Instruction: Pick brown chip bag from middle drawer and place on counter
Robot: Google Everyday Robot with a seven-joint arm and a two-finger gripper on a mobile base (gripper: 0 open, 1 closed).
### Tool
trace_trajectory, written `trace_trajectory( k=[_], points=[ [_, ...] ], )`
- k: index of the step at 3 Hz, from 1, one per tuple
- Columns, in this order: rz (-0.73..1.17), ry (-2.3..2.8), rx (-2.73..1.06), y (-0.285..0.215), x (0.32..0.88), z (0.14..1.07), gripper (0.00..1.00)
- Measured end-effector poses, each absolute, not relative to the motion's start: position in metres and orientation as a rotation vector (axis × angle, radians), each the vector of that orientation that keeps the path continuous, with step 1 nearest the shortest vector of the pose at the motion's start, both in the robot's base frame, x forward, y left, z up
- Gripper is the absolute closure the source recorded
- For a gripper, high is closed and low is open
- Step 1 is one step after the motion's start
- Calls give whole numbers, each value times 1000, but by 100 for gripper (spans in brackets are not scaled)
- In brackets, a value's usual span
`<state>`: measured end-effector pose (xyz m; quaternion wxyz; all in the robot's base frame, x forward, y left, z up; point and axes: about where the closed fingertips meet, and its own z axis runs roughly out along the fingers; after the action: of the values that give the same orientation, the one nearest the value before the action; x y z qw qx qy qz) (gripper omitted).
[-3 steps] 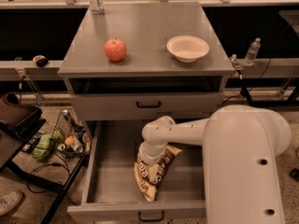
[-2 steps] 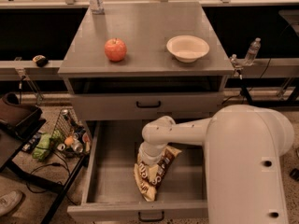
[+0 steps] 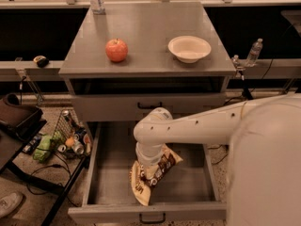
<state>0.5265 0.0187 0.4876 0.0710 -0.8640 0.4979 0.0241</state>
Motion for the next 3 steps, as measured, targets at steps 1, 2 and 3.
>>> trace_trajectory(
  k=[1,2,3],
  points=[
    [-20,1680,-2574,1,488,549,100],
    [-124,1868,-2480,-25,460,623,100],
    [-206,1981,-2347,-56,455,716,100]
  ],
)
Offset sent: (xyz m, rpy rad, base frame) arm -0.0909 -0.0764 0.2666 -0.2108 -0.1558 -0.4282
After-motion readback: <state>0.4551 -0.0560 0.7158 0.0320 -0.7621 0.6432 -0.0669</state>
